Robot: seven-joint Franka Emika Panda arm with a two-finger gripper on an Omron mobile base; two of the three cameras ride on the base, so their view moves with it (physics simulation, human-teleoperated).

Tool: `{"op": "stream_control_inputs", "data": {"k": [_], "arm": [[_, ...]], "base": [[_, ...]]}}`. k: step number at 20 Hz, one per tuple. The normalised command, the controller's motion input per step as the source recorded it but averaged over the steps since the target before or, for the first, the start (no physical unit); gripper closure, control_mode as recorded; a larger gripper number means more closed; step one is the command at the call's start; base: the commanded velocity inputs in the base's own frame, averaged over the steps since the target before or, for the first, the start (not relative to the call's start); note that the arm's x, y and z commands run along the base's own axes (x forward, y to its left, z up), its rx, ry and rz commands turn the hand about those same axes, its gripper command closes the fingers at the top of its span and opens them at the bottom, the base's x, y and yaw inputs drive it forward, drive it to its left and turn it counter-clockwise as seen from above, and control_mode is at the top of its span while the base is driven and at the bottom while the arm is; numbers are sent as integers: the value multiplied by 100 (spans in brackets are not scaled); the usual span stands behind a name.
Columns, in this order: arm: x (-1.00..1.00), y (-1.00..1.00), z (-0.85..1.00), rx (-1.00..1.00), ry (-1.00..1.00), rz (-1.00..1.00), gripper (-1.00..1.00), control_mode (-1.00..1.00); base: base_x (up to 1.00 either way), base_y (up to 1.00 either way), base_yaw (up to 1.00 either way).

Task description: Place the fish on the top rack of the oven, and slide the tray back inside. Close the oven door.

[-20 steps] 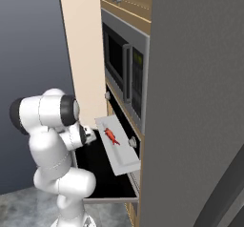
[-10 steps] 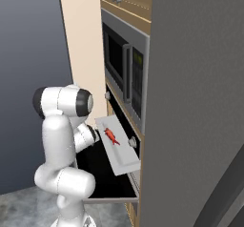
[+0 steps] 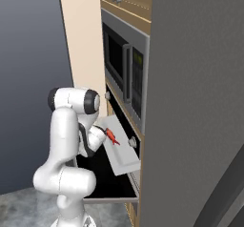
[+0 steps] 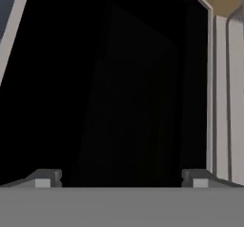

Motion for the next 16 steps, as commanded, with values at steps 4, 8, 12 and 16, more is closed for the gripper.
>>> {"op": "stream_control_inputs", "data": {"k": [4,8,12,16], "arm": [[40,-29,-46,0,-4,0,-100,-100],[51,-42,-44,-2,-6,0,-100,-100],[50,-41,-35,-1,-6,0,-100,-100],[35,-49,-8,0,-4,0,-100,-100]], "base": [[0,0,0],[0,0,0],[0,0,0],[0,0,0]]}}
